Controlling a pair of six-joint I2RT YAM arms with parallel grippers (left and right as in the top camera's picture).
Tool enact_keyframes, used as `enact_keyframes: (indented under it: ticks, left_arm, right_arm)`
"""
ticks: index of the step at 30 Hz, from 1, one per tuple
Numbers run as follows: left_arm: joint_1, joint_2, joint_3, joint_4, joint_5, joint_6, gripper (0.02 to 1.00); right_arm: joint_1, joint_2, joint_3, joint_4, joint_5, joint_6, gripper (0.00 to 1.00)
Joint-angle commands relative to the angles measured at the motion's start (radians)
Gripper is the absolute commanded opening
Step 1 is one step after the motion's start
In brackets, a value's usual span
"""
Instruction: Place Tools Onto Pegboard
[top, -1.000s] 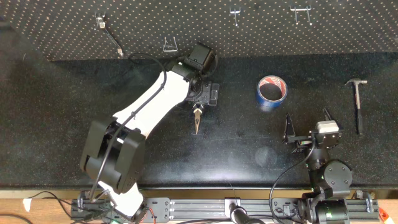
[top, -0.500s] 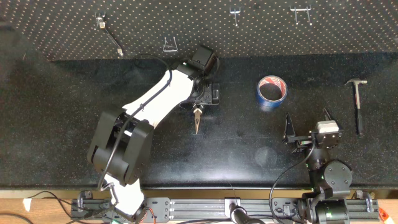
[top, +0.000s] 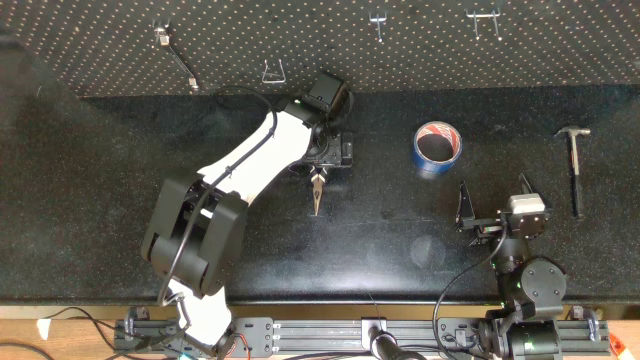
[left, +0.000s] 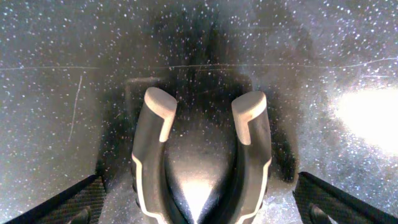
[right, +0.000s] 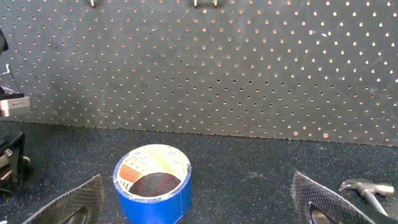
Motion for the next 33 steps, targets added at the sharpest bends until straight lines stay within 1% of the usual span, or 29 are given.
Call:
enact_keyframes:
  ticks: [1, 2, 5, 10, 12, 13, 14, 15, 16, 17, 20, 21, 23, 24, 25, 26, 27, 28, 29, 30, 31, 32, 33]
  left_arm:
    - [0.003, 0.055, 0.01, 0.003, 0.011, -0.02, 0.647]
    - [0.003, 0.055, 0.01, 0.003, 0.011, -0.02, 0.562]
    - [0.003, 0.055, 0.01, 0.003, 0.011, -0.02, 0.476]
    - [0.003, 0.055, 0.01, 0.003, 0.011, -0.02, 0.443]
    - [0.003, 0.055, 0.01, 0.003, 0.011, -0.02, 0.413]
    - [0.003, 0.055, 0.01, 0.003, 0.011, -0.02, 0.369]
    - [0.003, 0.055, 0.01, 0.004, 0.011, -0.02, 0.266]
    - [0.003, 0.055, 0.01, 0.008, 0.003, -0.02, 0.027]
    - [0.004, 0.055, 0.01, 0.019, -0.036, -0.02, 0.027]
    - [0.004, 0.055, 0.01, 0.019, -0.054, -0.02, 0.029]
    - [0.006, 0.055, 0.01, 0.006, -0.051, -0.02, 0.029]
    - [0.01, 0.055, 0.01, -0.014, -0.017, -0.02, 0.029]
    - [0.021, 0.029, 0.01, -0.012, -0.036, -0.016, 0.029]
    - [0.035, -0.018, 0.01, -0.019, -0.062, -0.016, 0.029]
    - [0.065, -0.112, 0.01, -0.047, -0.106, -0.016, 0.027]
    - [0.085, -0.2, 0.01, -0.079, -0.171, -0.016, 0.027]
    - [0.1, -0.32, 0.006, -0.126, -0.269, -0.015, 0.025]
    - [0.101, -0.429, -0.016, -0.151, -0.317, -0.016, 0.027]
    - [0.101, -0.517, -0.074, -0.14, -0.33, -0.016, 0.029]
    - [0.101, -0.583, -0.152, -0.098, -0.329, -0.017, 0.029]
    - [0.101, -0.65, -0.254, -0.01, -0.317, -0.016, 0.029]
    - [0.101, -0.739, -0.406, 0.169, -0.302, -0.016, 0.027]
    - [0.099, -0.779, -0.538, 0.407, -0.304, 0.004, 0.027]
  right_arm:
    - [0.004, -0.01, -0.003, -0.005, 0.002, -0.011, 0.976]
    - [0.004, -0.01, -0.003, -0.005, 0.002, -0.01, 0.976]
    - [0.004, -0.01, -0.003, -0.005, 0.002, -0.011, 0.974]
    - [0.004, -0.01, -0.003, -0.005, 0.002, -0.01, 0.976]
    - [0.004, -0.01, -0.003, -0.005, 0.002, -0.011, 0.976]
    - [0.004, -0.01, -0.003, -0.005, 0.002, -0.011, 0.976]
    - [0.004, -0.01, -0.003, -0.005, 0.002, -0.01, 0.976]
    - [0.004, -0.01, -0.003, -0.005, 0.002, -0.01, 0.976]
    - [0.004, -0.01, -0.003, -0.005, 0.002, -0.011, 0.976]
    - [0.004, -0.01, -0.003, -0.005, 0.002, -0.01, 0.976]
    - [0.004, -0.01, -0.003, -0.005, 0.002, -0.01, 0.976]
    - [0.004, -0.01, -0.003, -0.005, 0.002, -0.011, 0.976]
    - [0.004, -0.01, -0.003, -0.005, 0.002, -0.011, 0.976]
    - [0.004, -0.01, -0.003, -0.005, 0.002, -0.011, 0.976]
    - [0.004, -0.01, -0.003, -0.005, 0.002, -0.011, 0.976]
    - [0.004, -0.01, -0.003, -0.005, 0.002, -0.01, 0.976]
    - [0.004, -0.01, -0.003, -0.005, 0.002, -0.011, 0.976]
    - [0.004, -0.01, -0.003, -0.005, 0.002, -0.01, 0.976]
    - [0.004, -0.01, -0.003, -0.005, 0.002, -0.01, 0.976]
    - [0.004, -0.01, -0.003, -0.005, 0.002, -0.01, 0.976]
    - [0.004, -0.01, -0.003, -0.005, 0.002, -0.01, 0.976]
    - [0.004, -0.01, -0.003, -0.005, 0.002, -0.01, 0.976]
    - [0.004, -0.01, -0.003, -0.005, 0.002, -0.011, 0.976]
